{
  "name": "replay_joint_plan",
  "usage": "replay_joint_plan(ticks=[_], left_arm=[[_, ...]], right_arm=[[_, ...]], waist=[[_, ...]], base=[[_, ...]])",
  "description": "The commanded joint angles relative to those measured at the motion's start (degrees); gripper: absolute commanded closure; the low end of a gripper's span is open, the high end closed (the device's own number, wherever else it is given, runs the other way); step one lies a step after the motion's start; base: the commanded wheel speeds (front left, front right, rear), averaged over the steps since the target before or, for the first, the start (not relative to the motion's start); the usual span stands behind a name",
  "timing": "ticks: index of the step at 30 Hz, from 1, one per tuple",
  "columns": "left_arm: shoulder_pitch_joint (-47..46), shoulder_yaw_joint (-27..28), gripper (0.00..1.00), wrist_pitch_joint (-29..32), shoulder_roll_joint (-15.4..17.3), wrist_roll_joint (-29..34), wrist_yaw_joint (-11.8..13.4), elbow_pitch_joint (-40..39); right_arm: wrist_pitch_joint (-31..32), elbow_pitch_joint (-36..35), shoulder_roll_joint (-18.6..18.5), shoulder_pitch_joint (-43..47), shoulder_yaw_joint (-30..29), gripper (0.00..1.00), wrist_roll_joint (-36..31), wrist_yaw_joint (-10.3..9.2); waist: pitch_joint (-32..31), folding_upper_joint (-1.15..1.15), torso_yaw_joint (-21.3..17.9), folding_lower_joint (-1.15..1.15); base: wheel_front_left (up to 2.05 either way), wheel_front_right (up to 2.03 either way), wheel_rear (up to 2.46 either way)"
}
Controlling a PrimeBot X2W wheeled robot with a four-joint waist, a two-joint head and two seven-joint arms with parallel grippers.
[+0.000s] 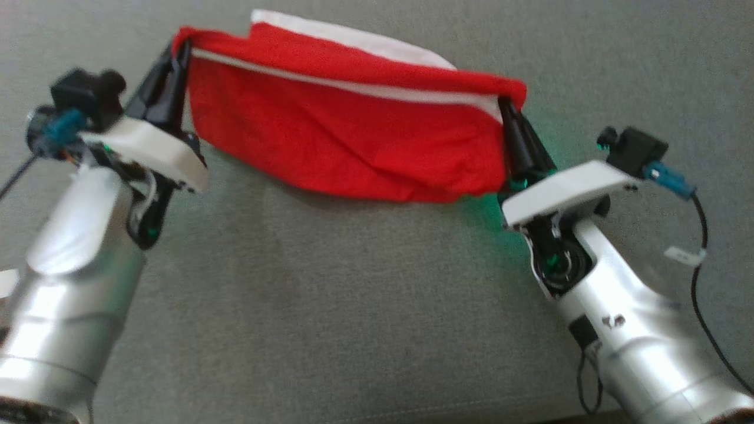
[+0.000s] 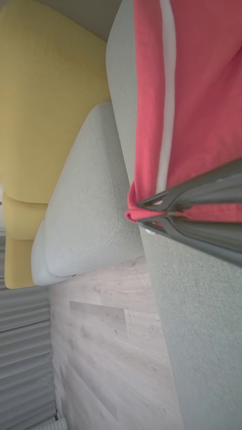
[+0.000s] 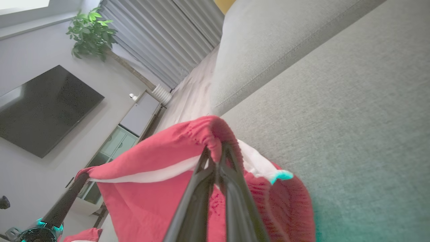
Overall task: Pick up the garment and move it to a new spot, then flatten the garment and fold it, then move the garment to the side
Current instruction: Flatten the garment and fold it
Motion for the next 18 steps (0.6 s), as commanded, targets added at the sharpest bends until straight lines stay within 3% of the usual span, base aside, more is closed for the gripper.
replay_joint_plan(ticks=[1,10,16,17,18], left_arm=[[-3.5,0.8,1.0,-0.4,3.0,-0.9,0.1,-0.7],[-12.2,-6.9,1.0,-1.3,6.1,-6.4,0.1,4.7],[-15.6,-9.7,1.0,-3.0,6.1,-8.1,0.1,9.2],[-16.0,-10.1,1.0,-3.3,5.9,-8.4,0.1,9.9],[-16.3,-10.3,0.78,-3.7,5.7,-8.7,0.1,10.6]], right_arm=[[-0.9,-1.0,1.2,-1.7,0.4,1.0,-0.4,-0.04],[-2.1,1.4,3.5,-5.5,-0.2,1.0,-0.2,-0.04],[-2.2,0.8,4.2,-5.4,-0.7,1.0,-0.6,-0.04],[-2.2,0.6,4.3,-5.3,-0.9,0.98,-0.8,-0.04],[-2.3,0.4,4.3,-5.1,-1.3,0.69,-1.1,-0.04]], waist=[[4.0,0.0,-2.7,-0.03],[8.4,0.0,-5.7,-0.03],[9.3,0.0,-7.3,-0.03],[9.4,0.0,-7.4,-0.03],[9.4,0.0,-7.6,-0.03]], base=[[0.0,0.0,0.0],[0.0,0.0,0.0],[0.0,0.0,0.0],[0.0,0.0,0.0],[0.0,0.0,0.0]])
